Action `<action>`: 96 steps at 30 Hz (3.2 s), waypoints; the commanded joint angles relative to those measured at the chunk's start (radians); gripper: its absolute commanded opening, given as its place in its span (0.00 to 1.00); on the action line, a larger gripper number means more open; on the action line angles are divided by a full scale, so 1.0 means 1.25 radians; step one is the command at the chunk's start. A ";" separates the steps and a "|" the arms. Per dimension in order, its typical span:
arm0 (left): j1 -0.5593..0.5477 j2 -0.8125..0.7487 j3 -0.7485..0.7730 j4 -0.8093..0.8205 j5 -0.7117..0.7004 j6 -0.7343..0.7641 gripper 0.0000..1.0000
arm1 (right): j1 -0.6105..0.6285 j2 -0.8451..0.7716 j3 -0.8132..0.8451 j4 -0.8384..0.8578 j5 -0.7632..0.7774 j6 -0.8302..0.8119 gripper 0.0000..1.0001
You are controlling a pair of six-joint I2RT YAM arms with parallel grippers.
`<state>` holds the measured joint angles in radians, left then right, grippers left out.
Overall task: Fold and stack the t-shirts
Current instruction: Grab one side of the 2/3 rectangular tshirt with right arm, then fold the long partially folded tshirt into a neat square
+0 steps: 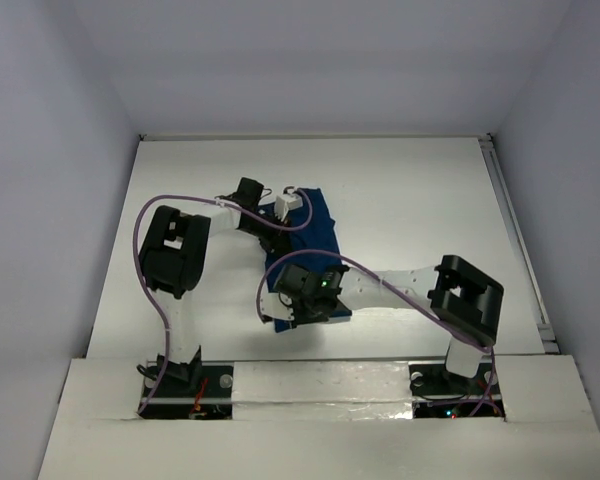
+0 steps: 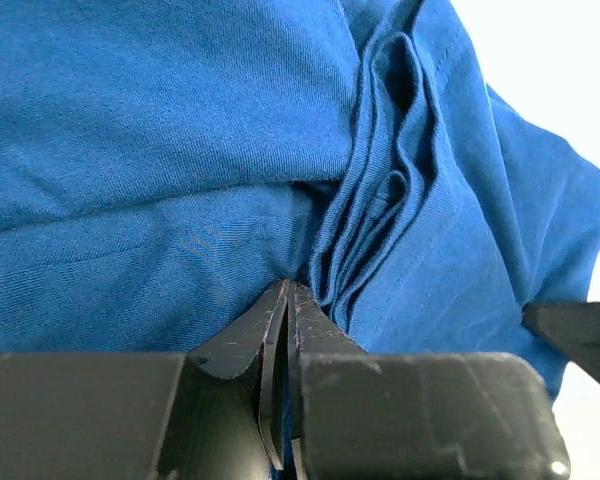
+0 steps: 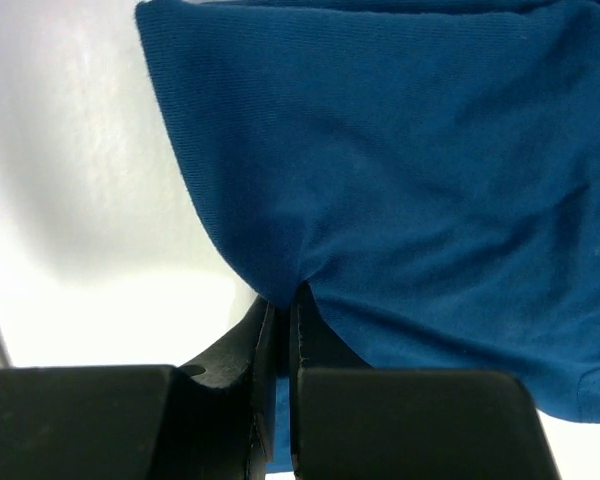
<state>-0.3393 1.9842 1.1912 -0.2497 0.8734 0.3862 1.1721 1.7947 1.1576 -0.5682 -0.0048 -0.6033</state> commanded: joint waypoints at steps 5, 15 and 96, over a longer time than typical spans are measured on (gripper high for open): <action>-0.027 0.001 -0.039 -0.231 -0.084 0.110 0.00 | 0.006 -0.098 0.036 -0.079 -0.022 0.030 0.00; -0.051 -0.023 -0.024 -0.409 -0.097 0.255 0.00 | 0.006 -0.161 0.104 -0.133 0.061 0.027 0.00; 0.280 -0.138 0.104 -0.117 -0.078 0.079 0.00 | -0.157 0.406 0.792 -0.121 0.092 -0.174 0.00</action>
<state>0.0113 1.8782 1.3182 -0.3920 0.7315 0.4713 0.9802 2.2856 2.0846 -0.7521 0.1219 -0.7830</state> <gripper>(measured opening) 0.003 0.058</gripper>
